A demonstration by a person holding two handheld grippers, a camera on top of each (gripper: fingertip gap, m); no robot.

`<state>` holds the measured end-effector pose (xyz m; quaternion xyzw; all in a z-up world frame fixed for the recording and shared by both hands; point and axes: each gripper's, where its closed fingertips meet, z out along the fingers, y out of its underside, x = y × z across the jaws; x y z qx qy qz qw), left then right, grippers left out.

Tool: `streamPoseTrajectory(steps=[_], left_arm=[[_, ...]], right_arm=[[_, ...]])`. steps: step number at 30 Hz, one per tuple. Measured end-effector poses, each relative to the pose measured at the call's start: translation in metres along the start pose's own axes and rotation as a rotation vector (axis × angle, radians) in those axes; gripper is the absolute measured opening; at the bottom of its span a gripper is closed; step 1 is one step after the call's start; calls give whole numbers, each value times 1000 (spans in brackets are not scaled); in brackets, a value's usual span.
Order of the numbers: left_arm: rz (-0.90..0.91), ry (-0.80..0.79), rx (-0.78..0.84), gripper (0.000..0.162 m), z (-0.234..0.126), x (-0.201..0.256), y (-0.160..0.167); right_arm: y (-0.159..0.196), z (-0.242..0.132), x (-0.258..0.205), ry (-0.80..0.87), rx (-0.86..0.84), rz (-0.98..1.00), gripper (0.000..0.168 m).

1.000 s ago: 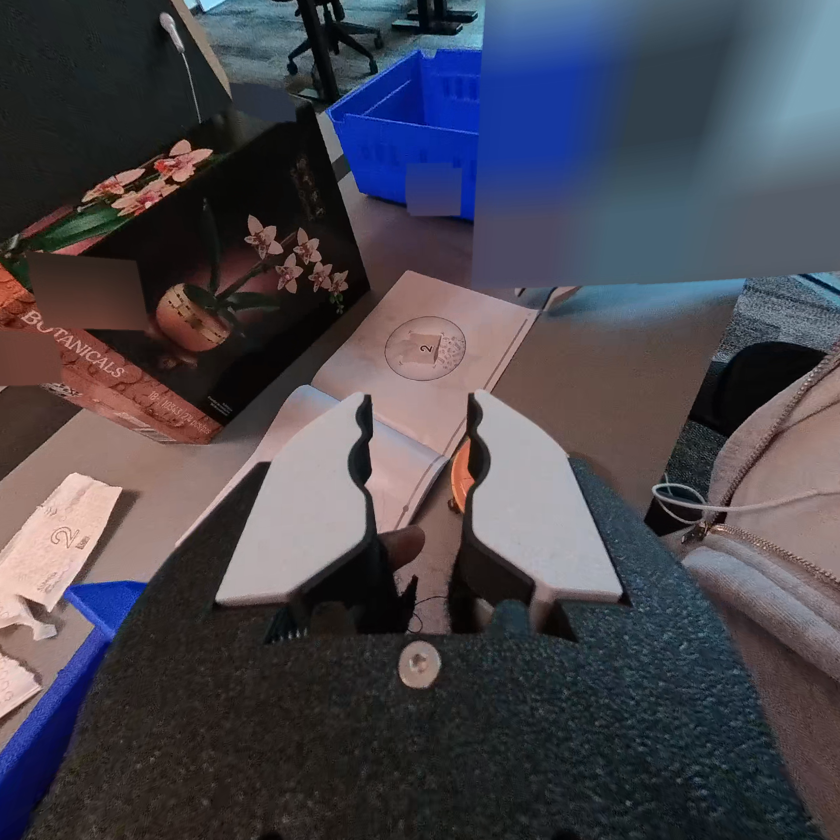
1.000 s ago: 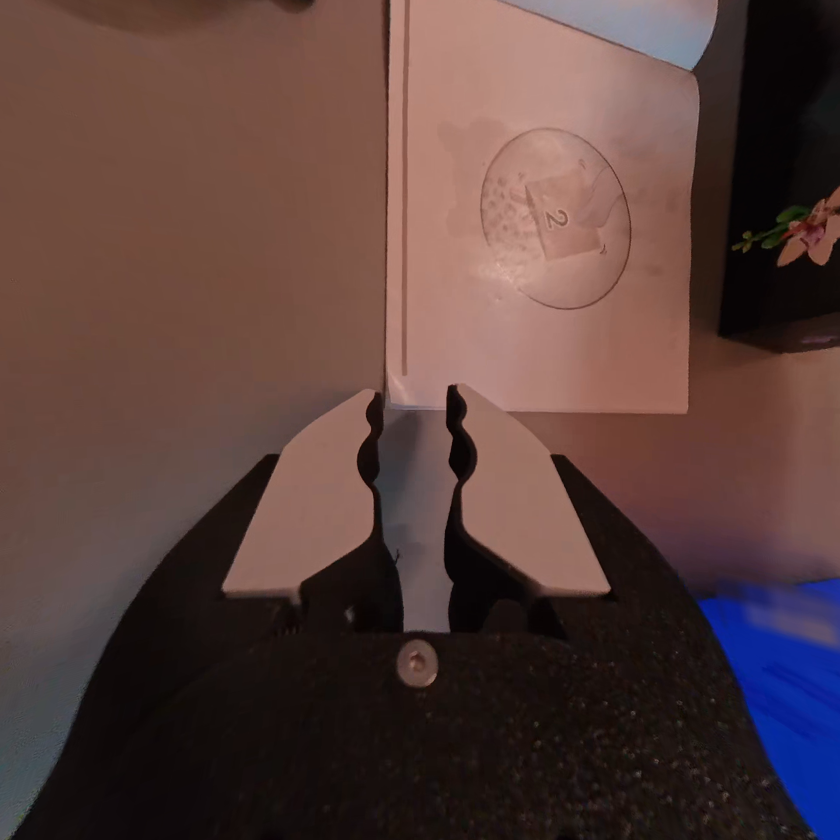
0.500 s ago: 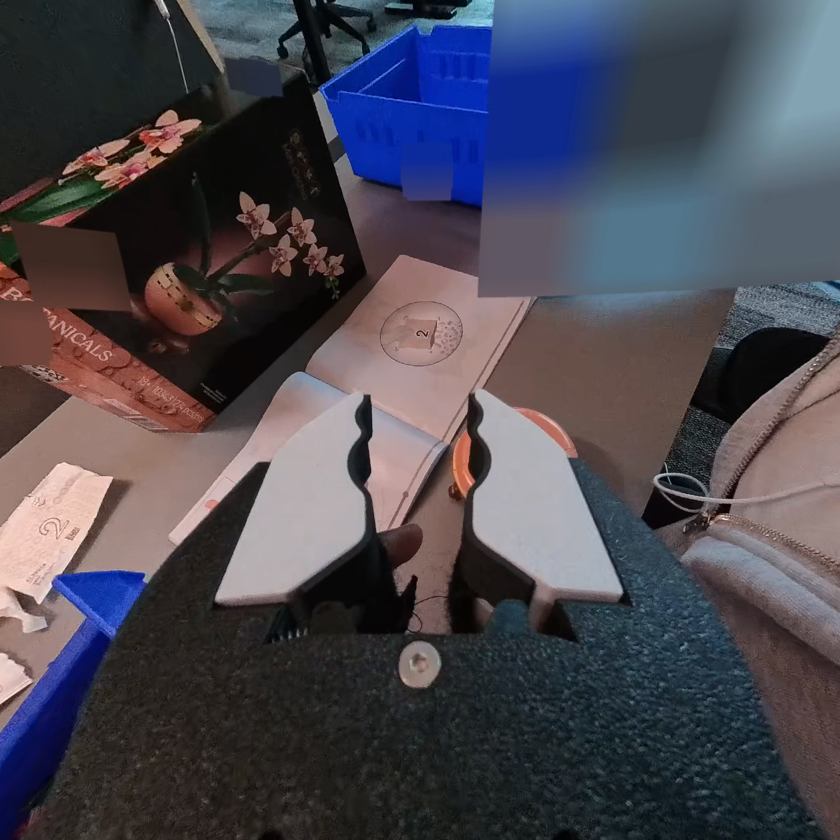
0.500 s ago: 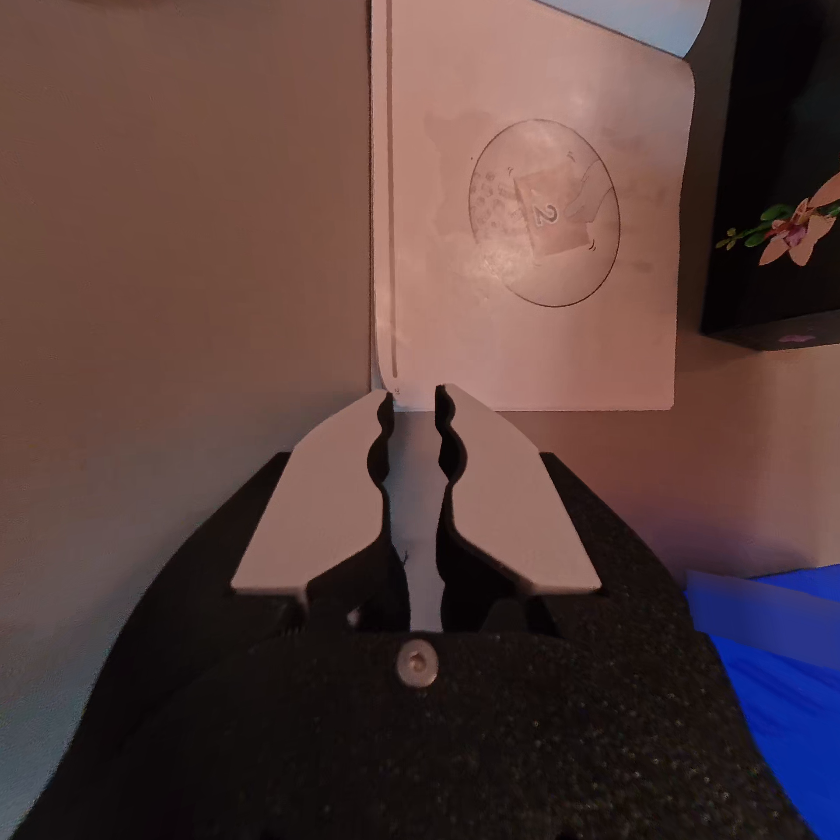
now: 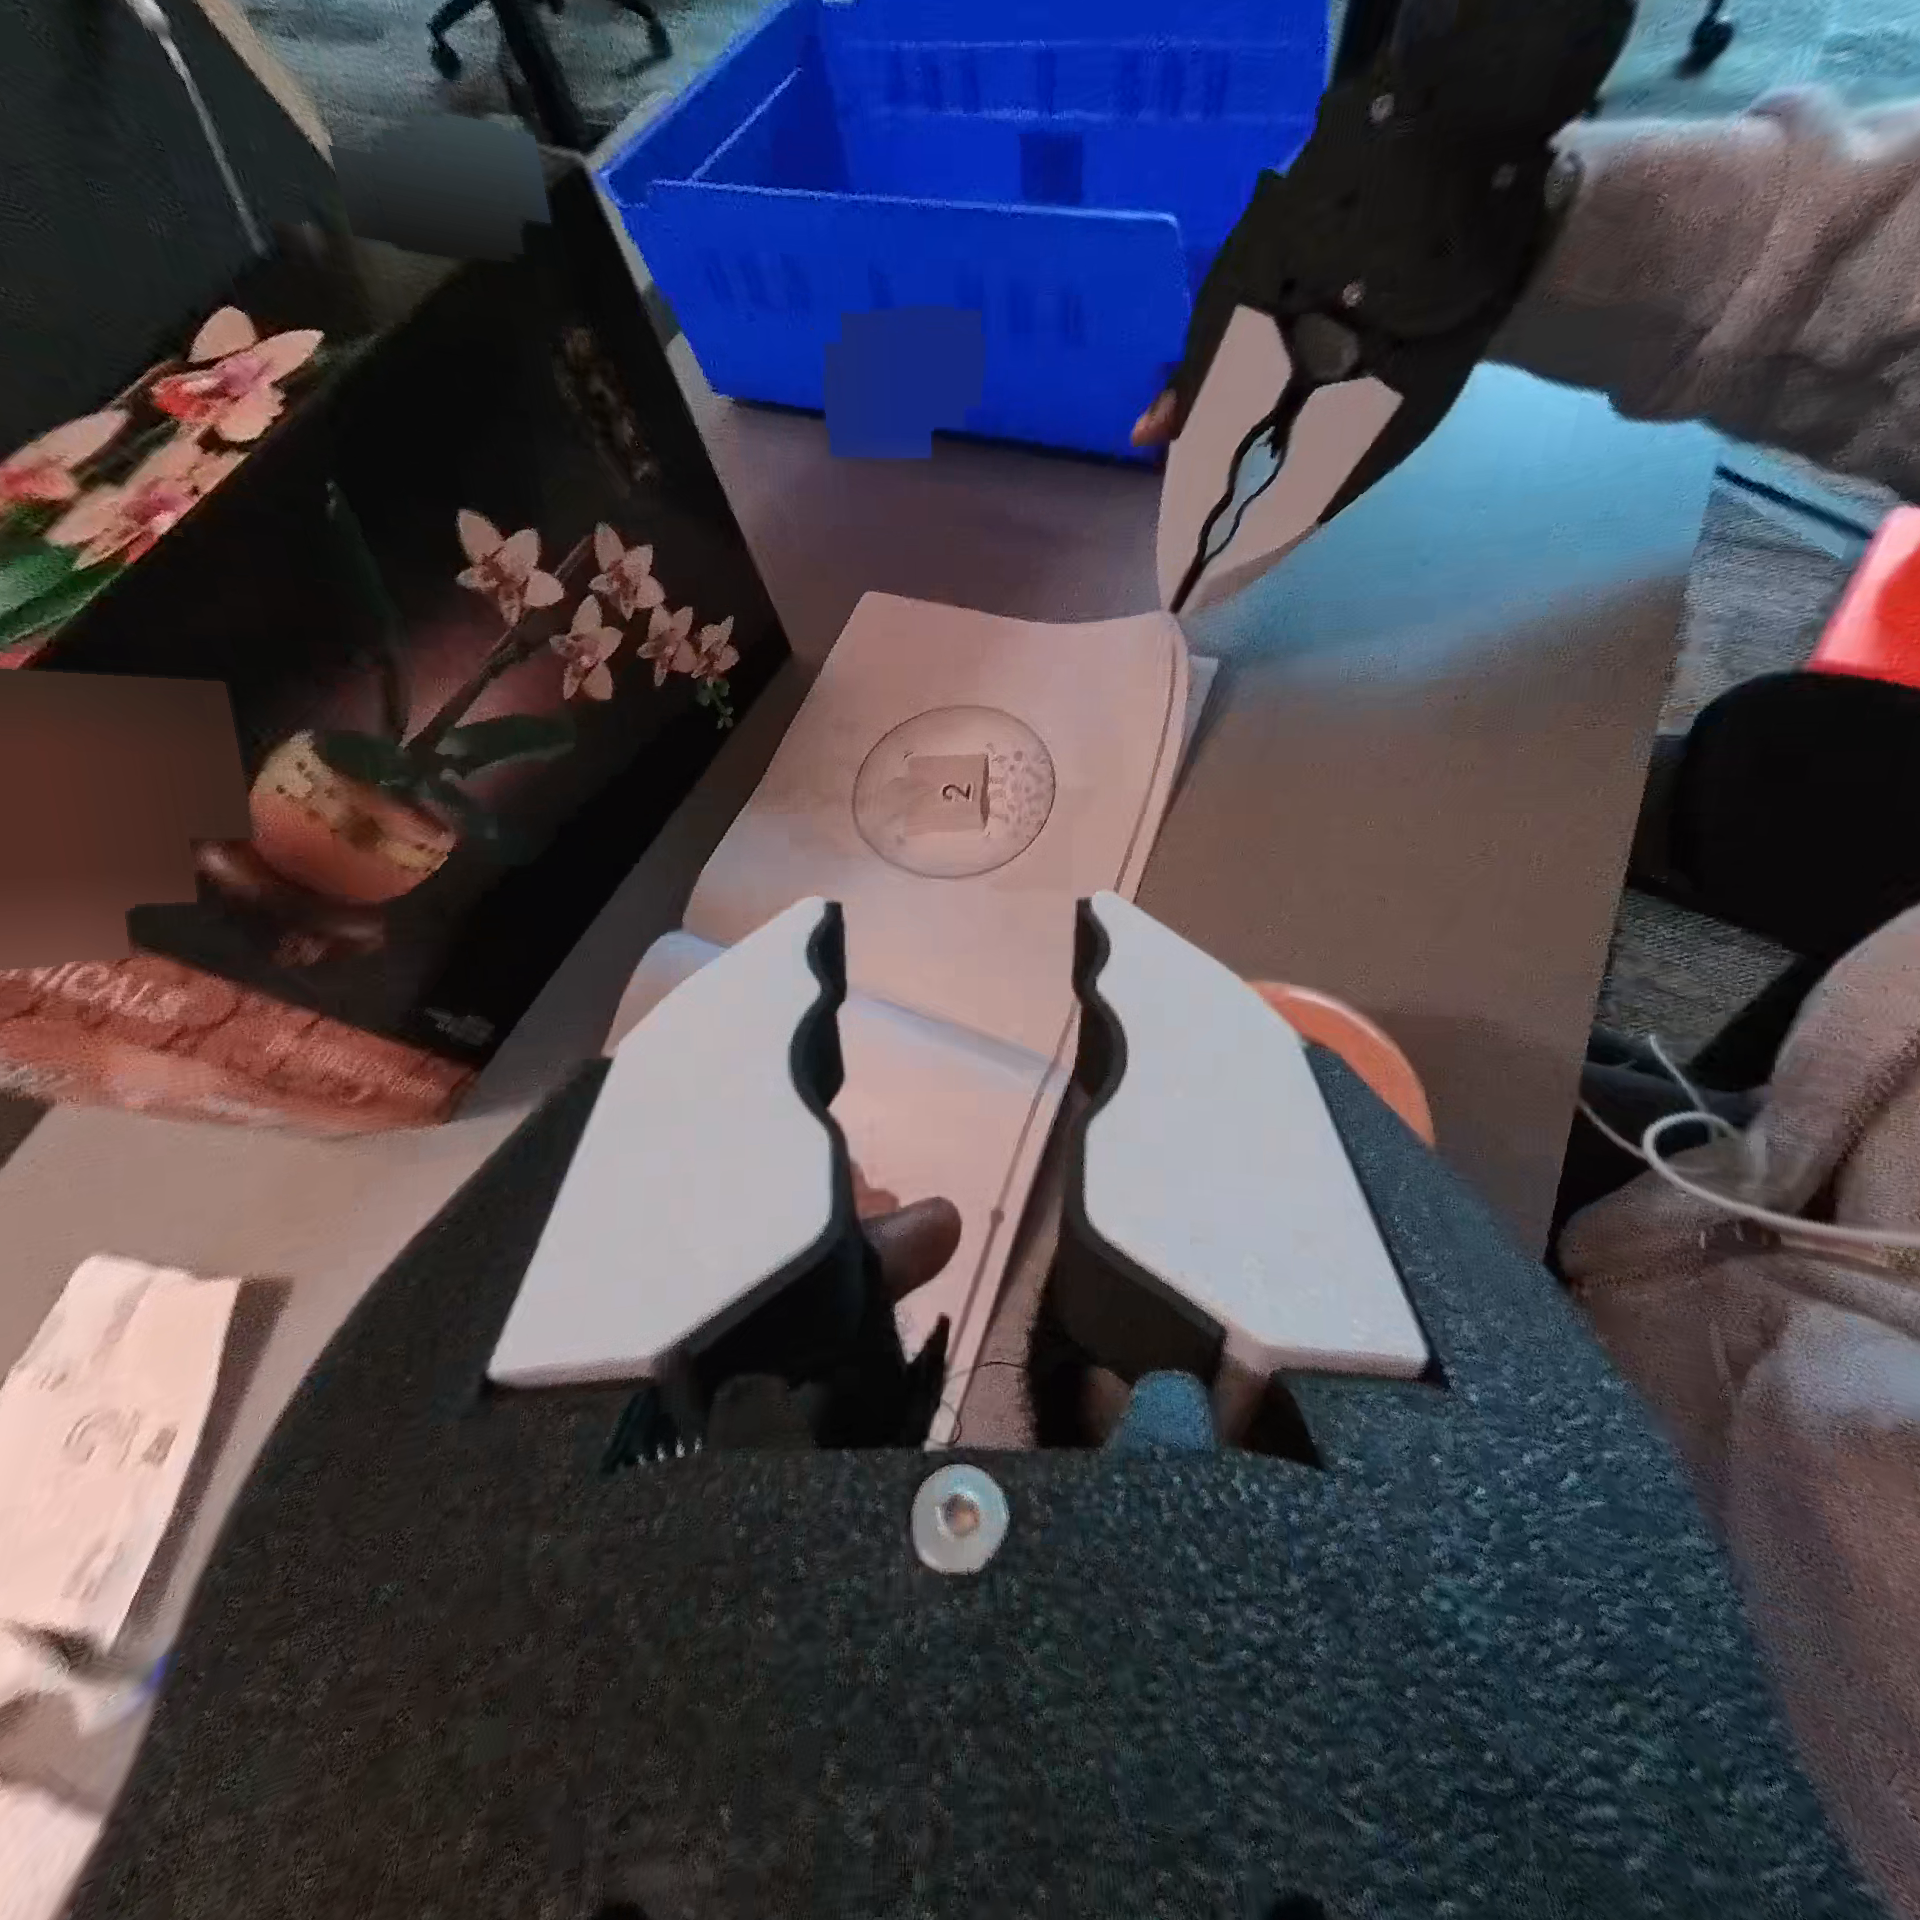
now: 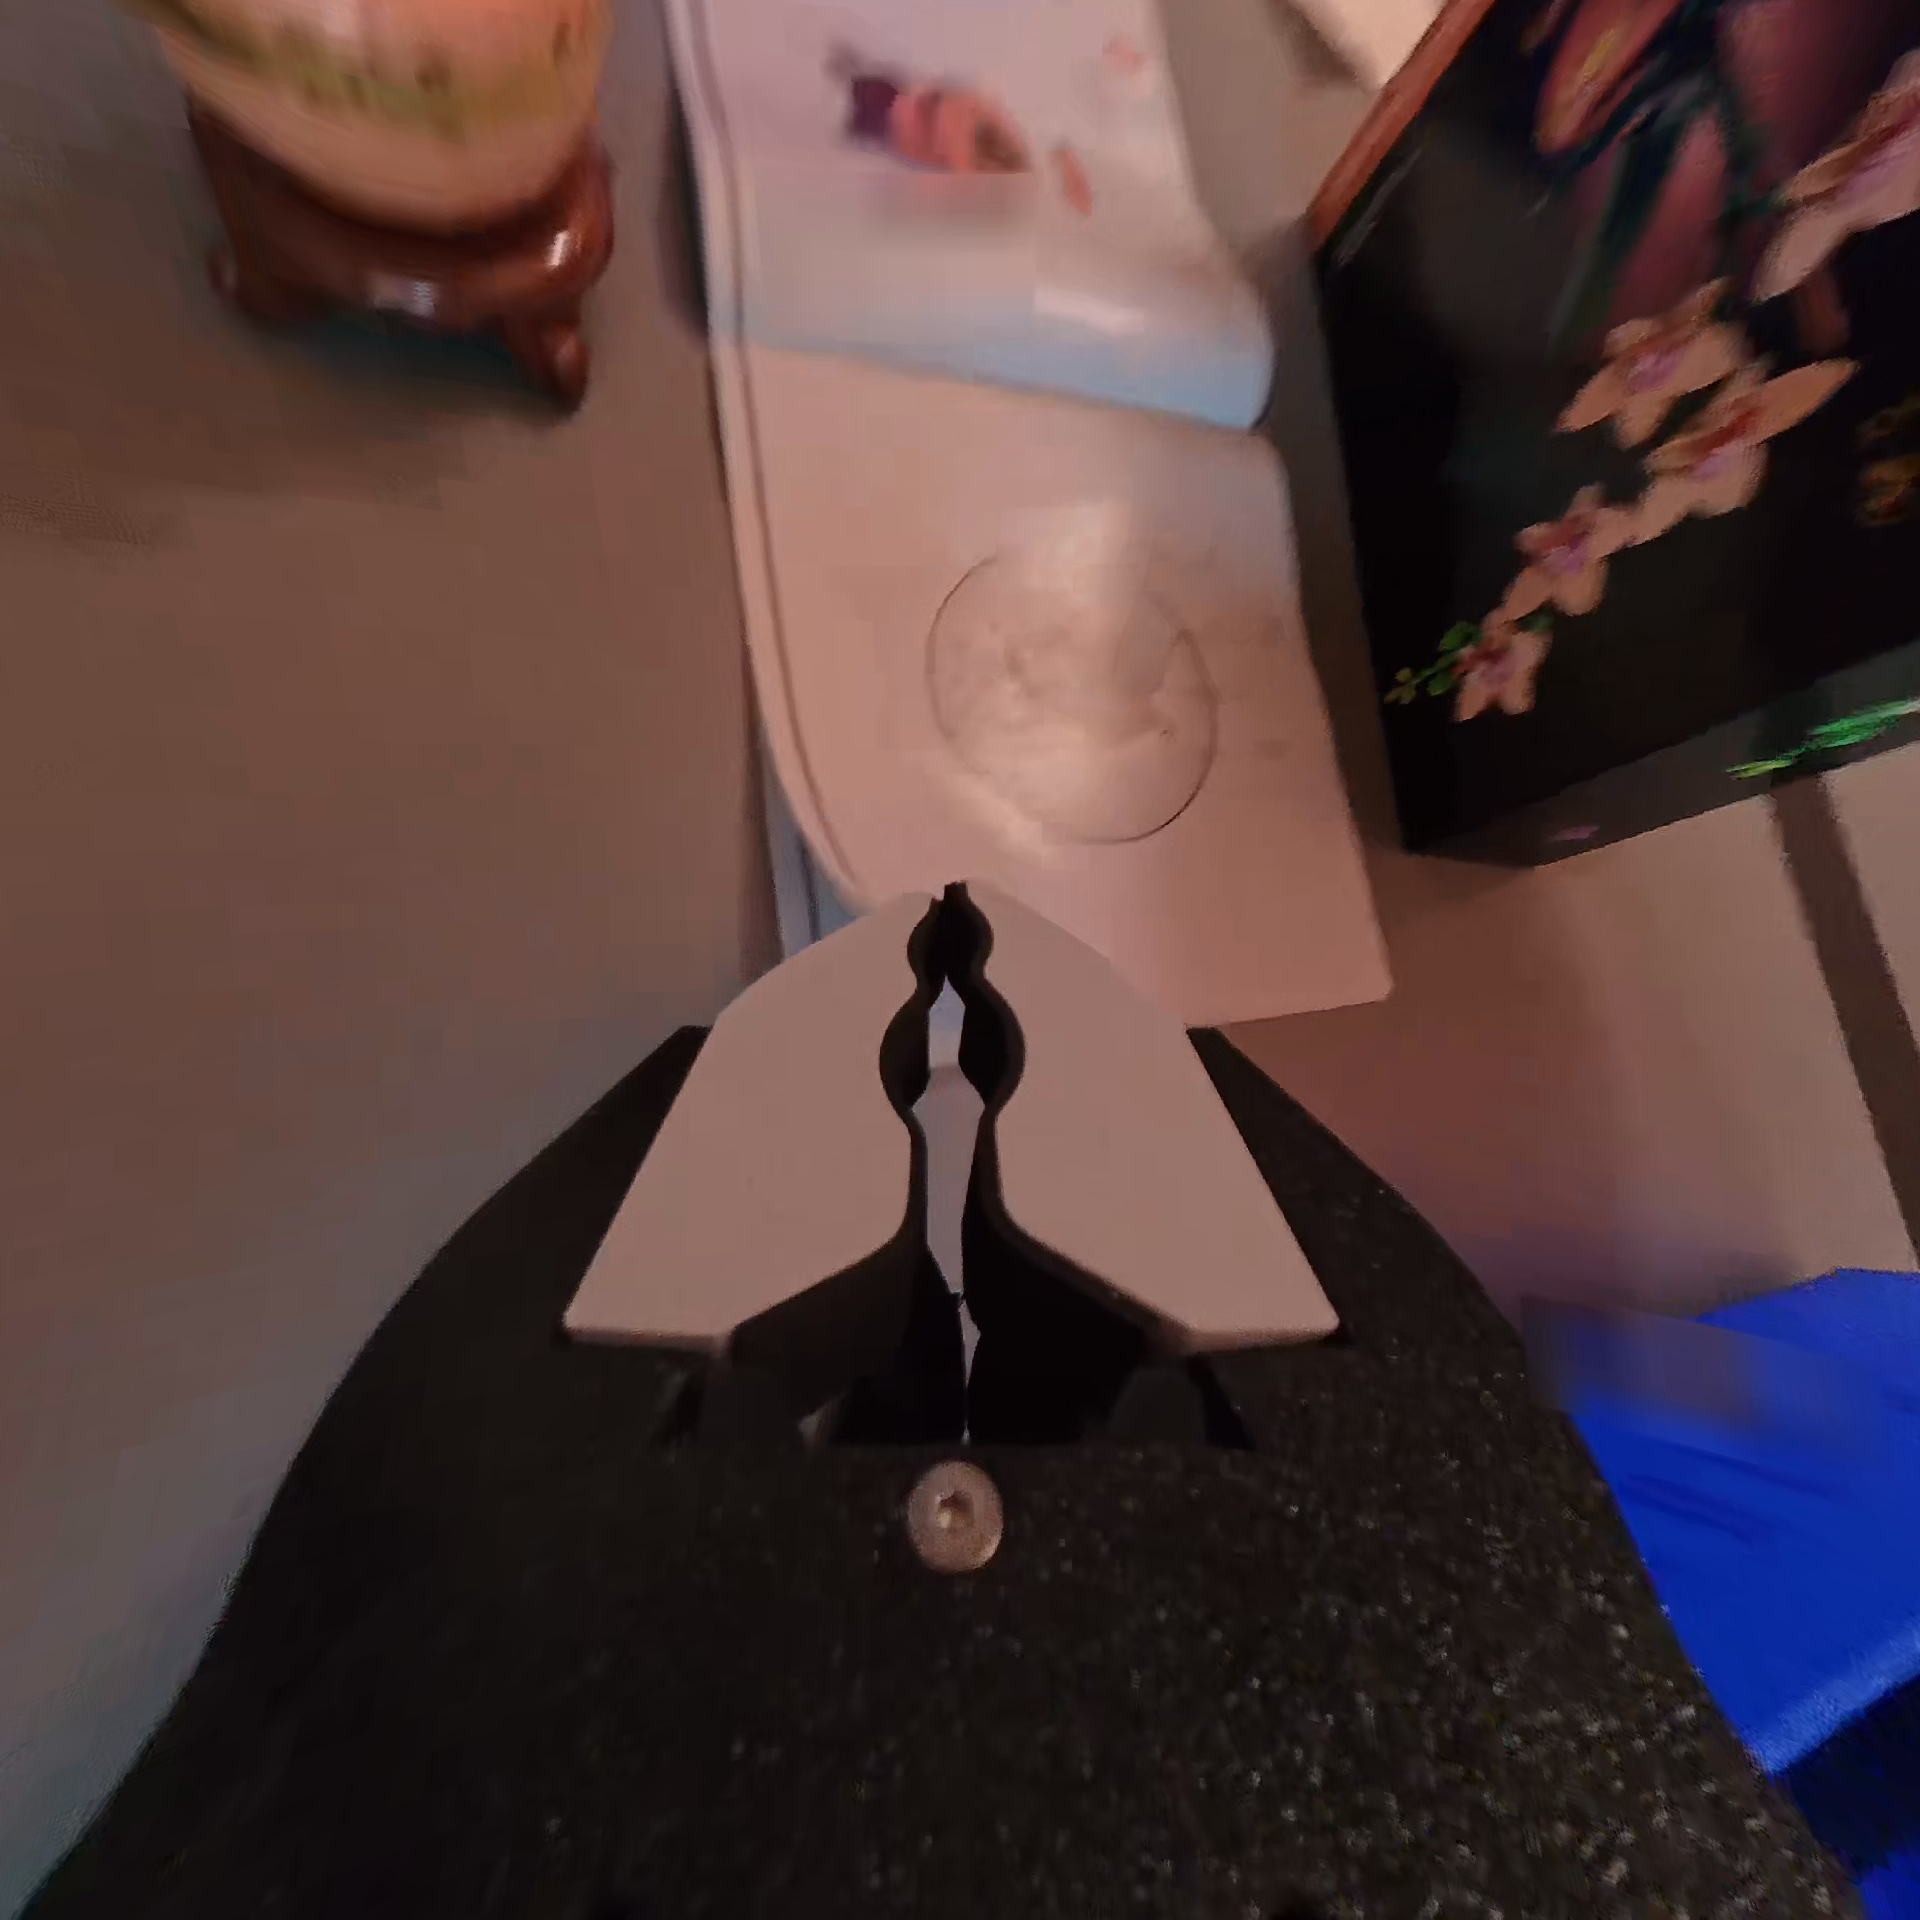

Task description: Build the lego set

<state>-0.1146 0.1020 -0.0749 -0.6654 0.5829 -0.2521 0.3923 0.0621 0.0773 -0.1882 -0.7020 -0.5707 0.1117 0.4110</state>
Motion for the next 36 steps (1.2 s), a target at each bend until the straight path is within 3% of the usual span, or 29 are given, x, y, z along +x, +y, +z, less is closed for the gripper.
streamPoseTrajectory(steps=[4, 6, 9, 13, 16, 23, 36], left_arm=[[-94, 213, 77, 42, 55, 5, -24], [-157, 348, 54, 39, 85, 18, -27], [-146, 459, -55, 37, 122, 32, -19], [7, 475, -172, 35, 158, 39, 3], [57, 478, -265, 33, 178, 41, 26], [78, 470, -345, 31, 193, 43, 56], [96, 458, -323, 26, 195, 43, 57]], right_arm=[[-36, -14, 20, 141, 221, 115, 0], [-40, -15, 22, 156, 245, 143, 0], [-27, -15, 8, 91, 170, 129, 3], [21, -11, -15, -67, -102, 146, 40], [37, -4, -19, -79, -212, 71, 38], [44, 10, -15, -62, -274, -26, 33], [46, 15, -14, -75, -292, -47, 32]])
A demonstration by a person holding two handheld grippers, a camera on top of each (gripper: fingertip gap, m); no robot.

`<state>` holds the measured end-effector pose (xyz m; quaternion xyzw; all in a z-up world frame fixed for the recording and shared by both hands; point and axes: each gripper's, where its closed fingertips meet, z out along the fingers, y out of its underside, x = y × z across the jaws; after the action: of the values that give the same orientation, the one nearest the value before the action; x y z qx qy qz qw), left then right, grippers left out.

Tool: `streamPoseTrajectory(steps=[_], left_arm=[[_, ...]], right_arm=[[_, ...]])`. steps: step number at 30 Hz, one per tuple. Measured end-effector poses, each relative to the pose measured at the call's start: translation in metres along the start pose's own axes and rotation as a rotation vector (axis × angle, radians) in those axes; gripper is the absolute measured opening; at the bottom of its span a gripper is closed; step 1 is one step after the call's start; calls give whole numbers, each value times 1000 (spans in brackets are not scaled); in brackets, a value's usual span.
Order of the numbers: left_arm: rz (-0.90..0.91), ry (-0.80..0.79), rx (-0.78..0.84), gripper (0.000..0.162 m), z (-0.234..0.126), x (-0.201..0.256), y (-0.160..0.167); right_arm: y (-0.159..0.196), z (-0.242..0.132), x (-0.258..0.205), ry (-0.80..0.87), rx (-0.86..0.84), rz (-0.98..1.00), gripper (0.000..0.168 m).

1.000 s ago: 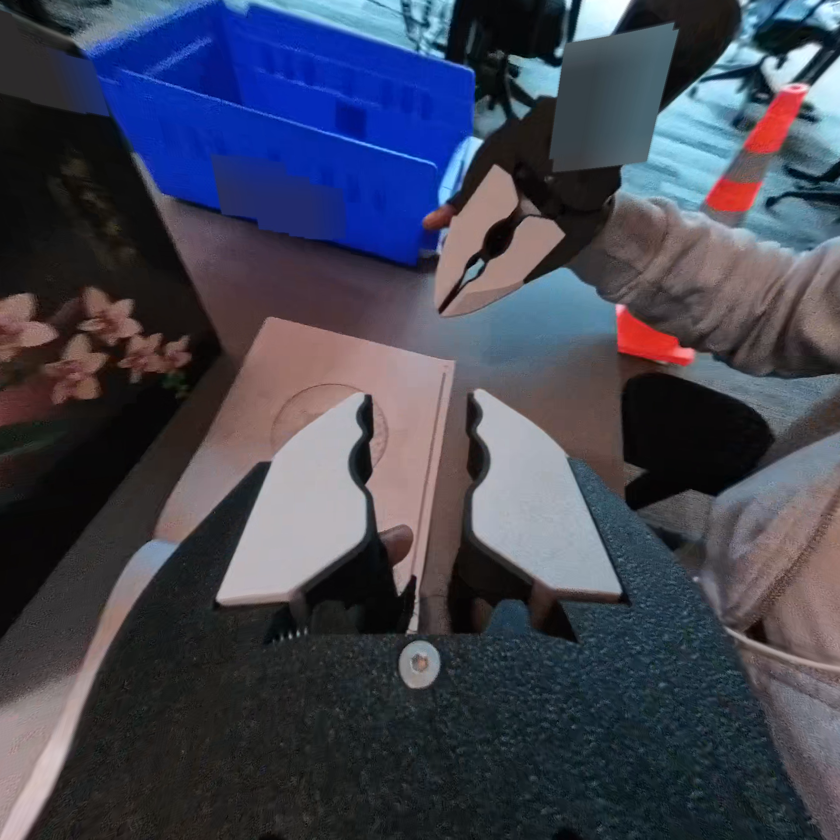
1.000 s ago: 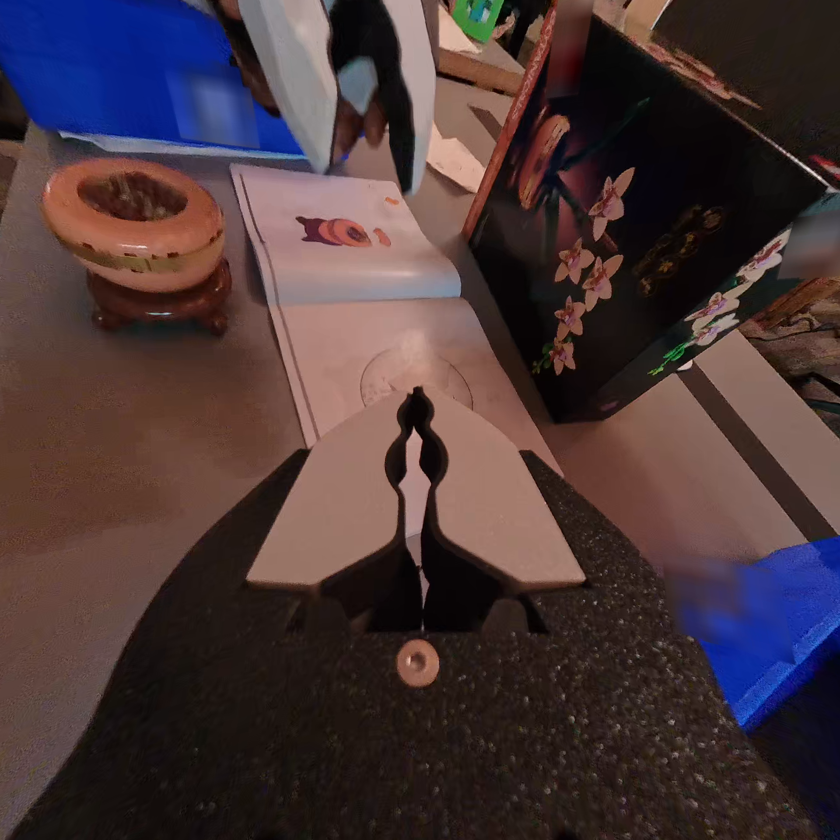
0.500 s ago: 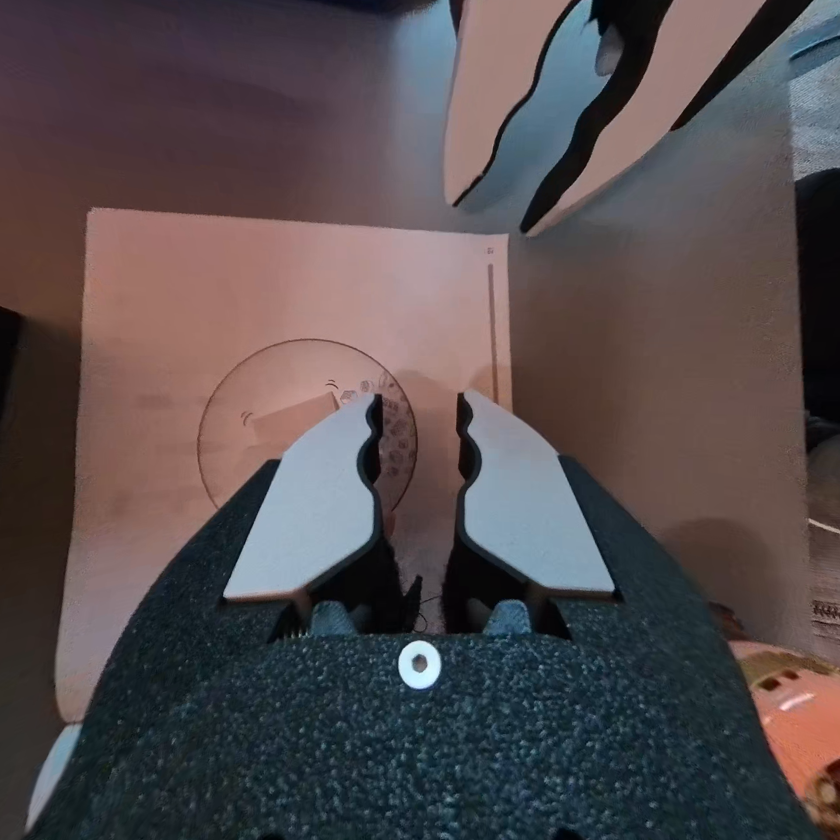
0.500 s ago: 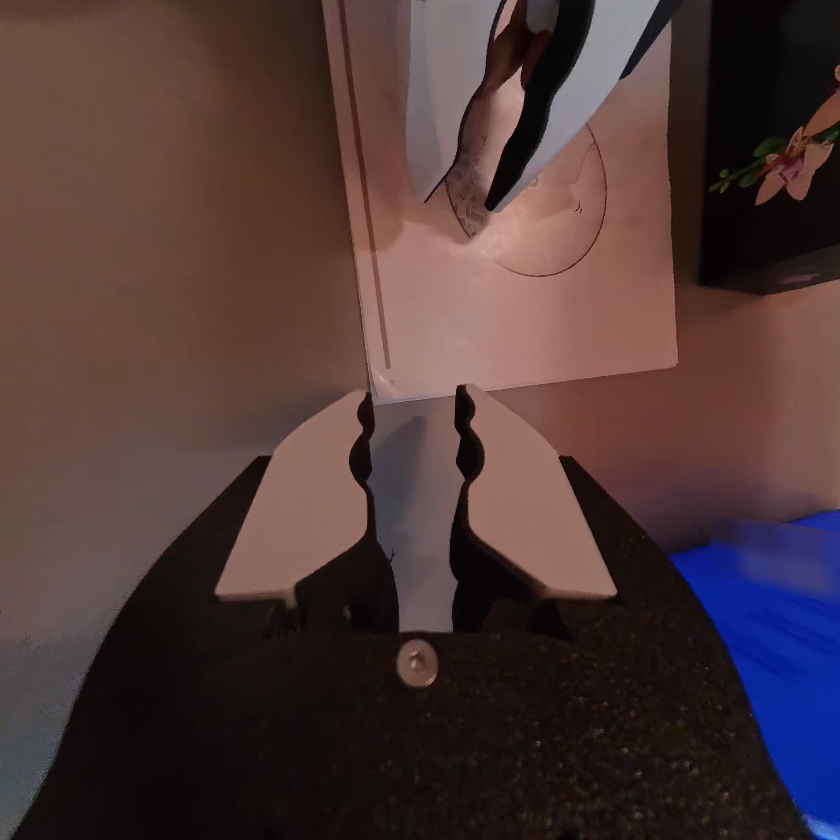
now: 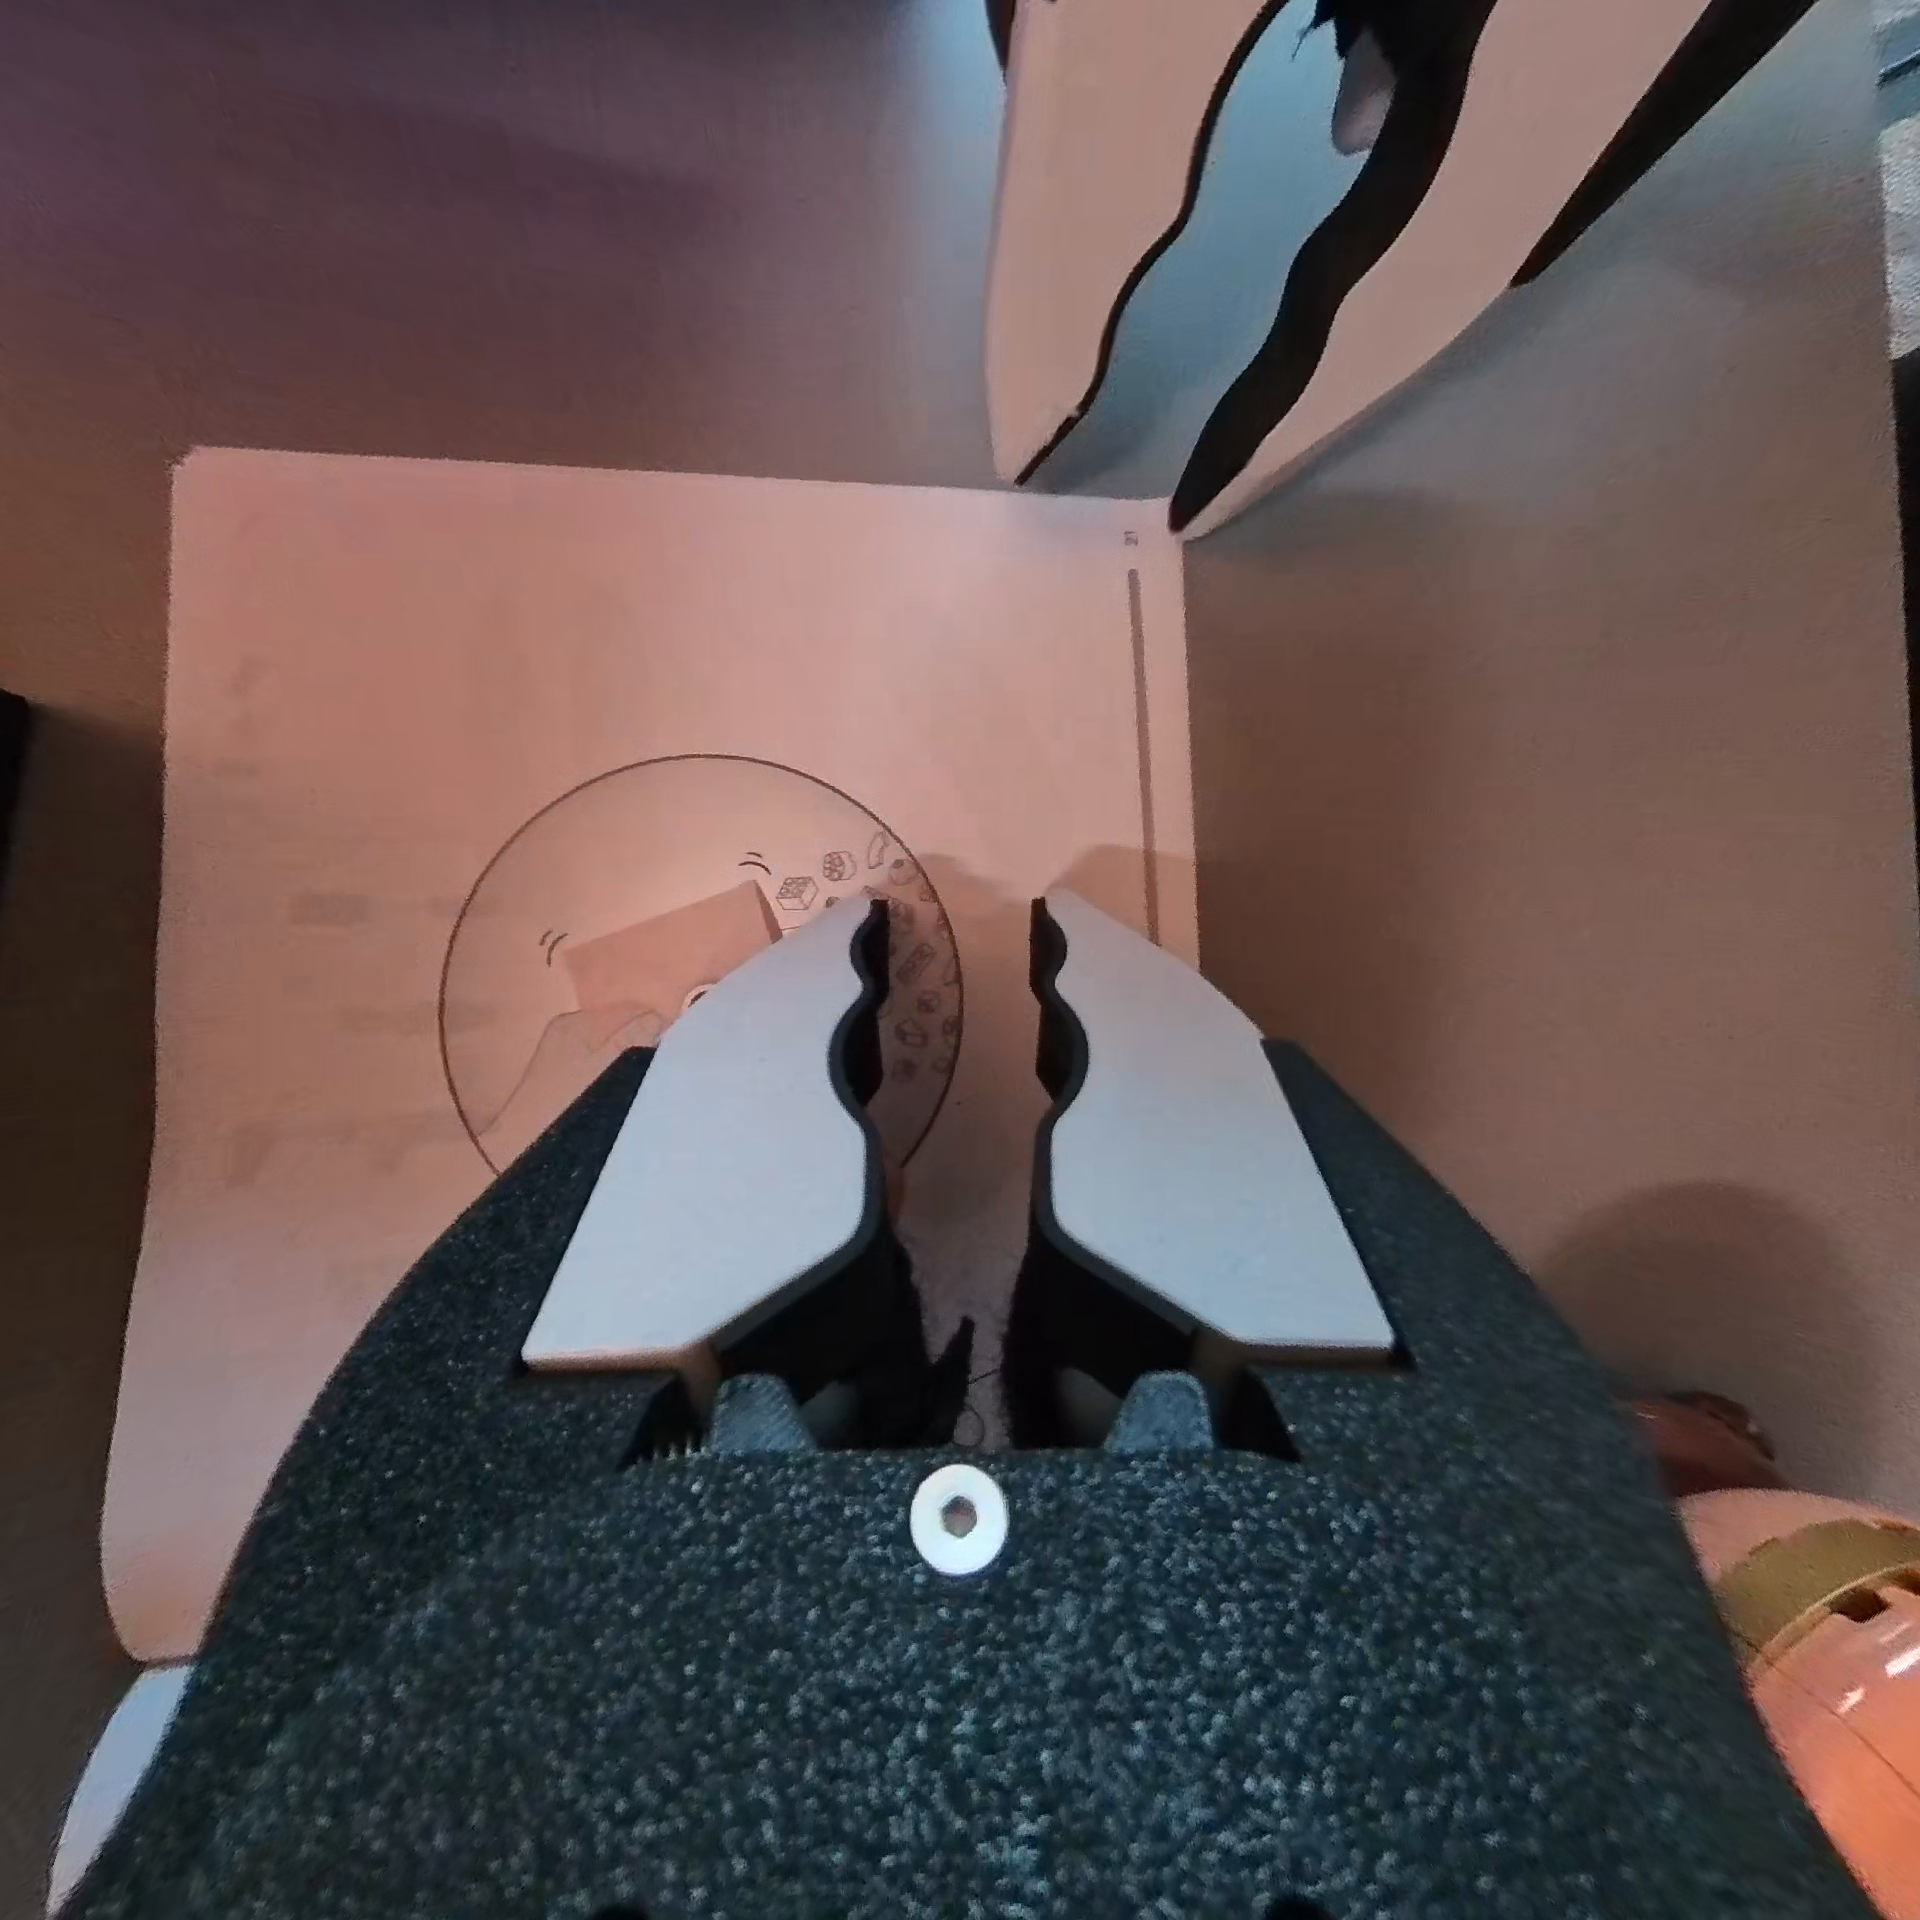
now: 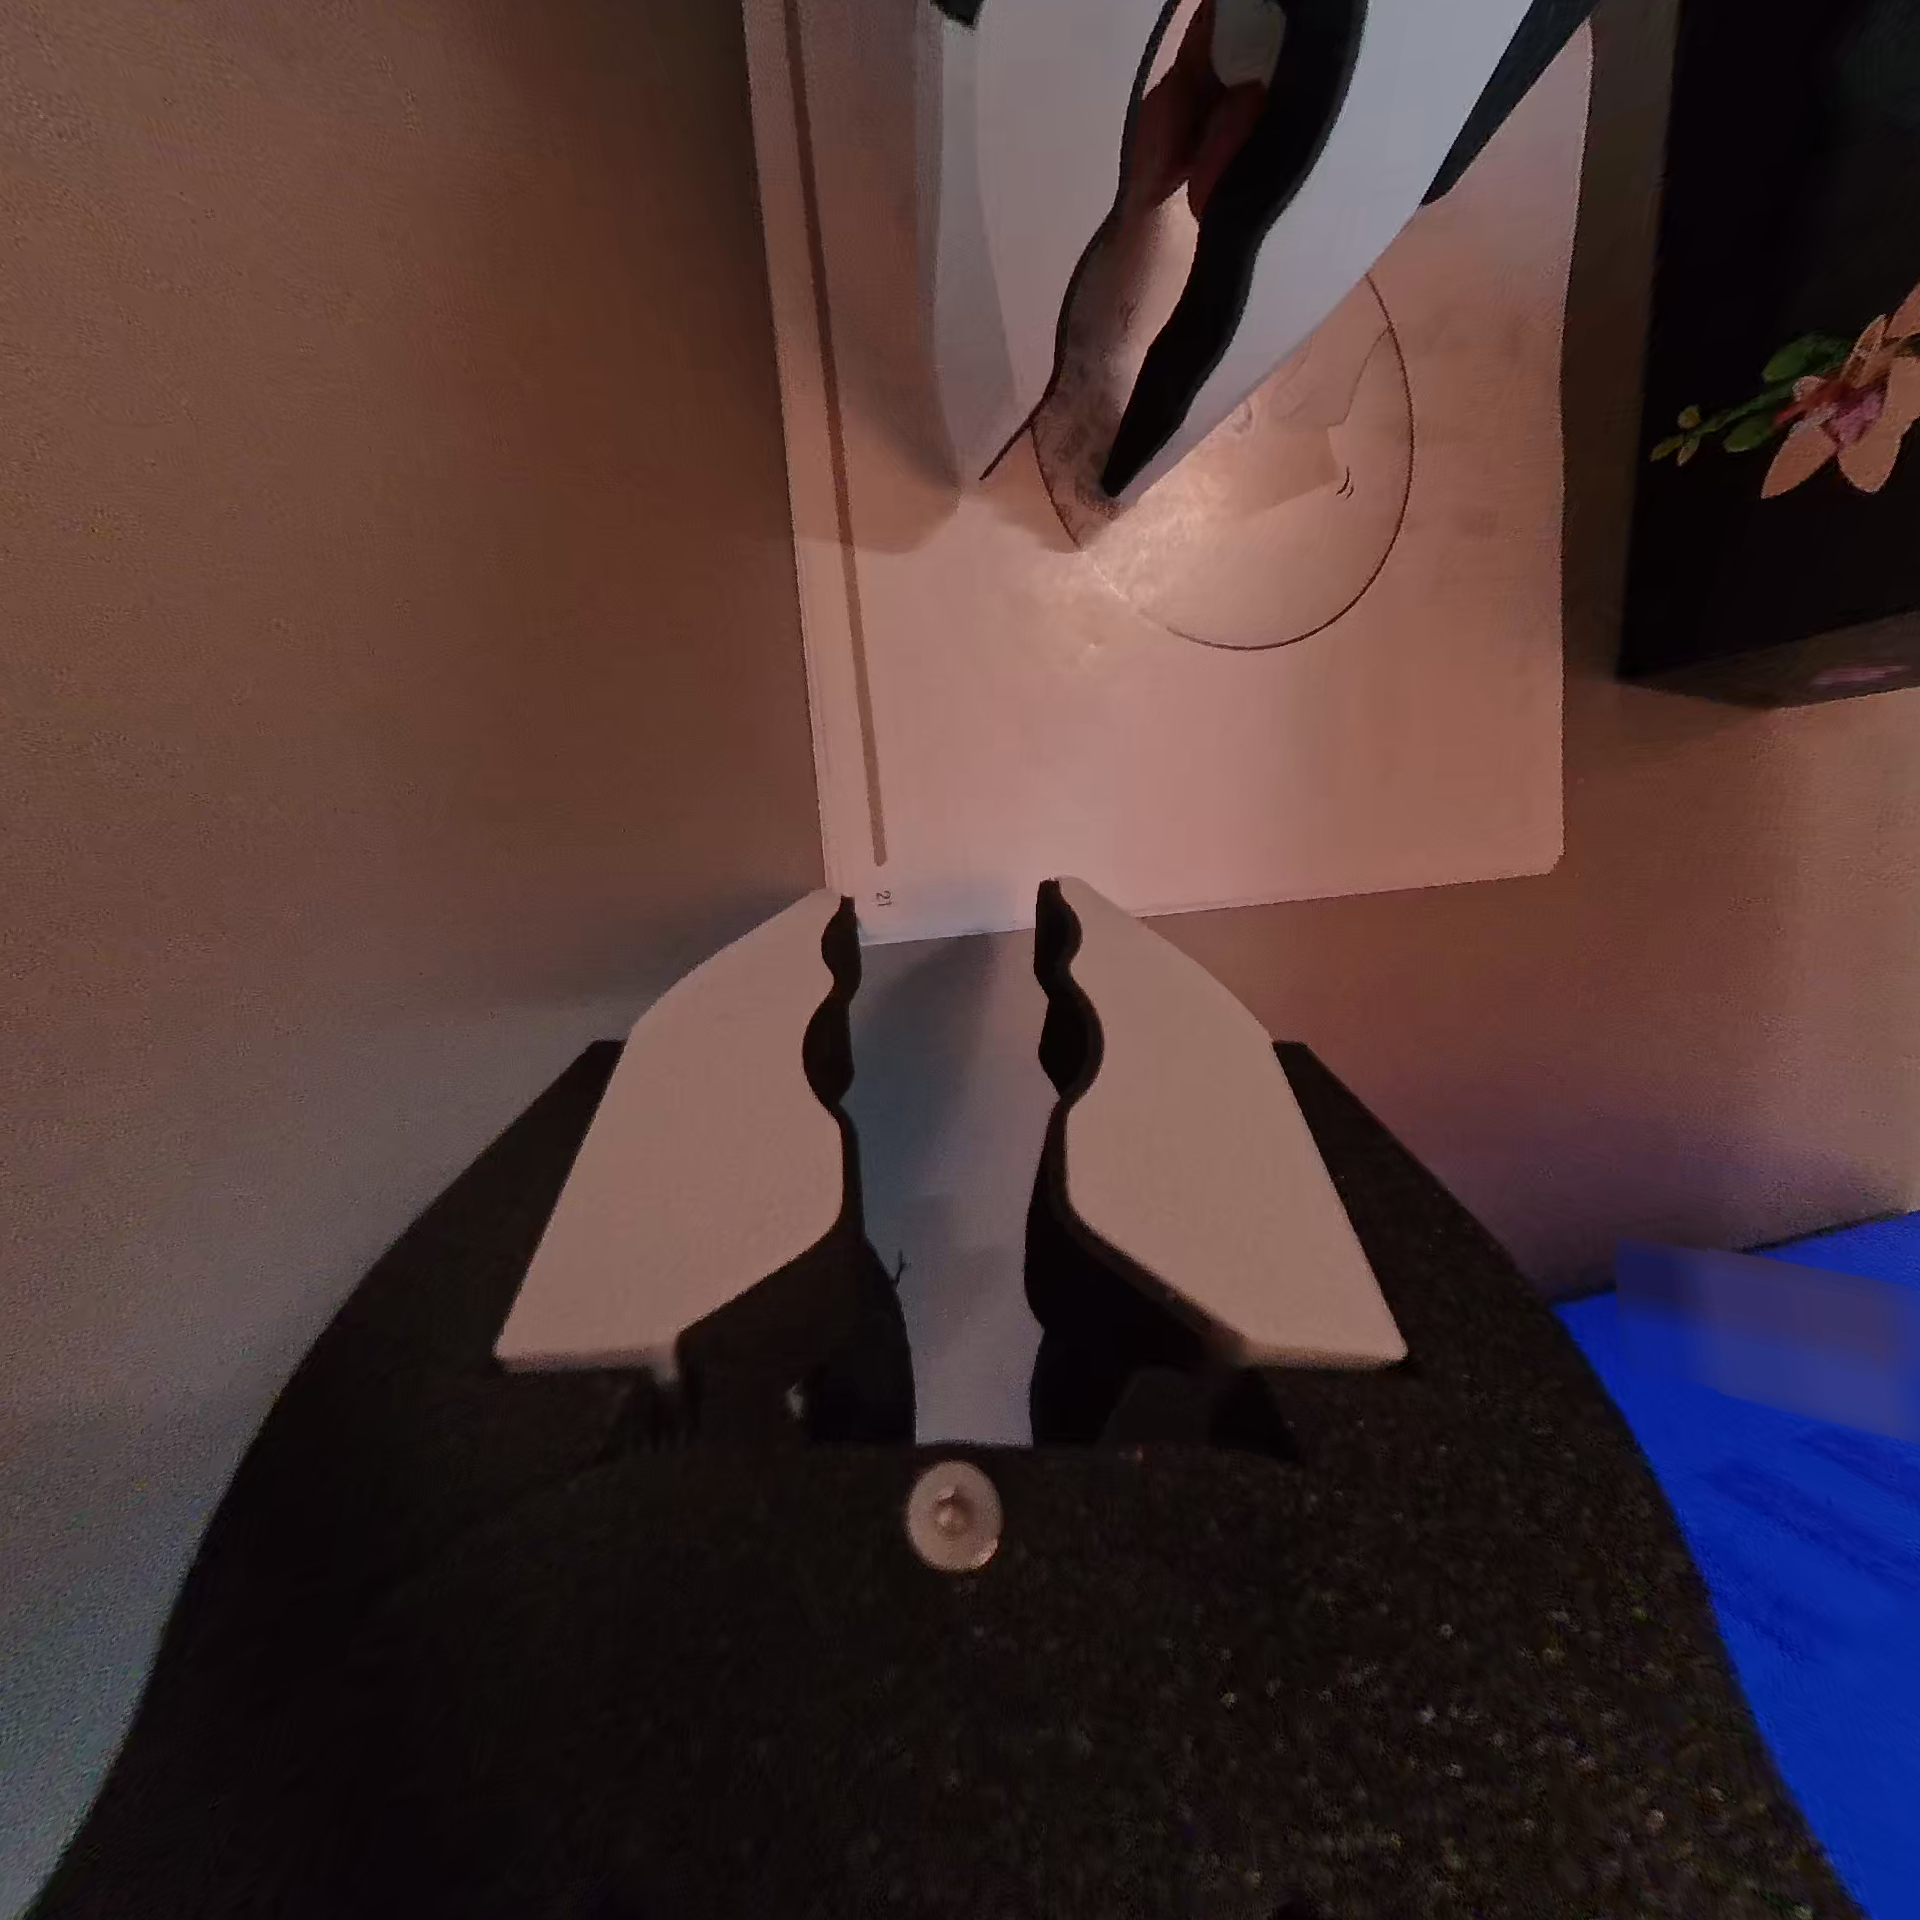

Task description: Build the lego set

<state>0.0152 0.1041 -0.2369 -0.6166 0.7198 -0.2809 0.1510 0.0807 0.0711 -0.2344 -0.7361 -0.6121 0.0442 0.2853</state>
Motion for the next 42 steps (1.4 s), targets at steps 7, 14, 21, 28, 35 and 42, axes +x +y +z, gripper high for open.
streamPoseTrajectory(steps=[7, 14, 21, 28, 35, 42], left_arm=[[0, 1, 6, 24, 0, -1, 0], [-2, 0, 13, 24, 0, -1, 0], [-3, 0, 15, 23, 0, -1, 0], [-7, 5, 16, 23, 0, -1, 0], [-13, 9, 16, 23, -1, -1, 0], [35, 30, 0, 41, -4, 3, -2]], right_arm=[[2, 0, -1, -15, -32, -28, 32], [2, 0, -3, -60, -81, -71, 30], [2, 2, 0, -99, -122, -82, 32], [-1, -4, 8, -71, -88, -75, 25], [-15, -5, 13, 22, 14, -167, 9], [-37, -8, 24, 93, 189, -83, 0]])
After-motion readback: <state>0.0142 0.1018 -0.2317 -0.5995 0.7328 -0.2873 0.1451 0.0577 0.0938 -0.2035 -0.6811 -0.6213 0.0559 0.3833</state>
